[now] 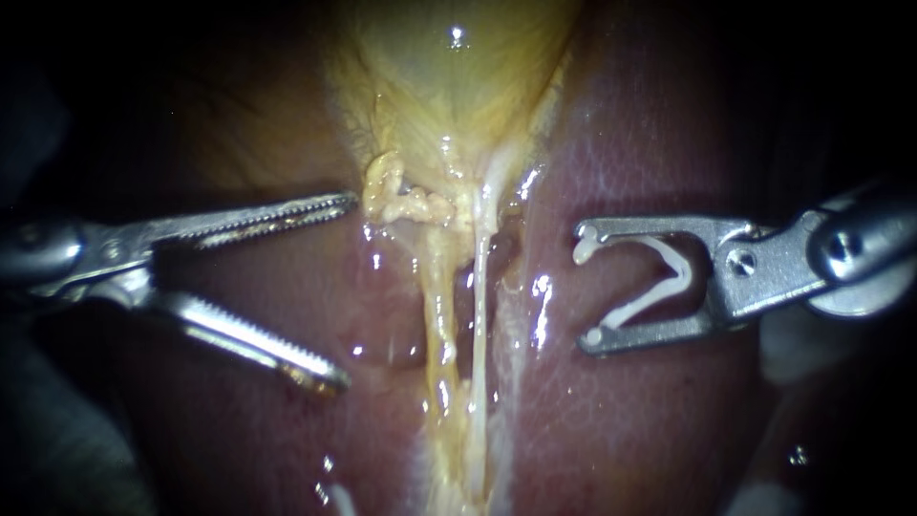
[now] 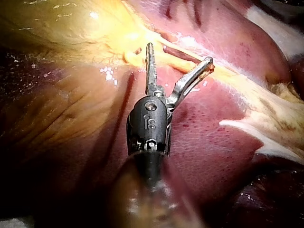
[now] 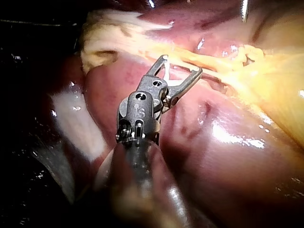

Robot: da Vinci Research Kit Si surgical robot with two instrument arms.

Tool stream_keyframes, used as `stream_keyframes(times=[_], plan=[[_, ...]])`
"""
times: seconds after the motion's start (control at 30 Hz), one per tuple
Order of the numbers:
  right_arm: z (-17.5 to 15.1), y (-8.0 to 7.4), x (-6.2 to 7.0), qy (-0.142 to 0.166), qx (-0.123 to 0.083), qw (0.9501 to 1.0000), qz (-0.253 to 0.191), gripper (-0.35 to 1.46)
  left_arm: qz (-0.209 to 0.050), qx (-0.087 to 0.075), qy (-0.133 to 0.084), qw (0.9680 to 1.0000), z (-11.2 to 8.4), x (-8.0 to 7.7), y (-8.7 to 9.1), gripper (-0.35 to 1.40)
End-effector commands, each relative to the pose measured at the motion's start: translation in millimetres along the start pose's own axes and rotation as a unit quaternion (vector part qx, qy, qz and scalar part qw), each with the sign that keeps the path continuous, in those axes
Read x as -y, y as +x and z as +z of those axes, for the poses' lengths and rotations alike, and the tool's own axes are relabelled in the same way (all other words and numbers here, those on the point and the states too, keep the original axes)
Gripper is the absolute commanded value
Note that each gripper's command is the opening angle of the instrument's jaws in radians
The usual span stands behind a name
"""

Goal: Grabbing gallbladder

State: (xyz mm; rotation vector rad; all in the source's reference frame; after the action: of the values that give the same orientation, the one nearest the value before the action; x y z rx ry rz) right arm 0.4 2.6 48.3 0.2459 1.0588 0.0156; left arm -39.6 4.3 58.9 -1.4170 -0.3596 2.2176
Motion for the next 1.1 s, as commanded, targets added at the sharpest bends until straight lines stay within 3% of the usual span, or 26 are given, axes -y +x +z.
stream_keyframes(times=[0.03,0.27,0.33,0.6,0.83,0.97,1.1], plan=[[0.0,0.0,0.0,0.000,0.000,1.0000,0.000,0.50,0.000,0.000,0.000,1.0000,-0.1,0.0,0.0,1.14],[0.0,0.0,0.0,0.000,0.000,1.0000,0.000,0.50,-0.001,0.010,-0.001,0.9999,0.0,0.6,0.1,1.03],[0.0,0.0,0.0,0.000,0.000,1.0000,0.000,0.50,-0.001,0.019,0.003,0.9998,0.3,1.4,0.3,0.99],[0.0,0.0,0.0,0.000,0.000,1.0000,0.000,0.50,-0.003,0.030,0.012,0.9995,2.7,5.0,0.0,0.89],[0.0,0.0,0.0,0.000,0.000,1.0000,0.000,0.50,-0.001,0.044,0.014,0.9989,4.7,6.5,-0.8,0.67],[0.0,0.0,0.1,0.000,0.000,1.0000,0.000,0.50,-0.014,0.051,0.016,0.9985,5.3,7.1,-1.6,0.49],[0.0,0.0,0.1,0.000,0.000,1.0000,0.000,0.50,-0.014,0.060,0.024,0.9978,5.7,8.0,-2.4,0.47]])
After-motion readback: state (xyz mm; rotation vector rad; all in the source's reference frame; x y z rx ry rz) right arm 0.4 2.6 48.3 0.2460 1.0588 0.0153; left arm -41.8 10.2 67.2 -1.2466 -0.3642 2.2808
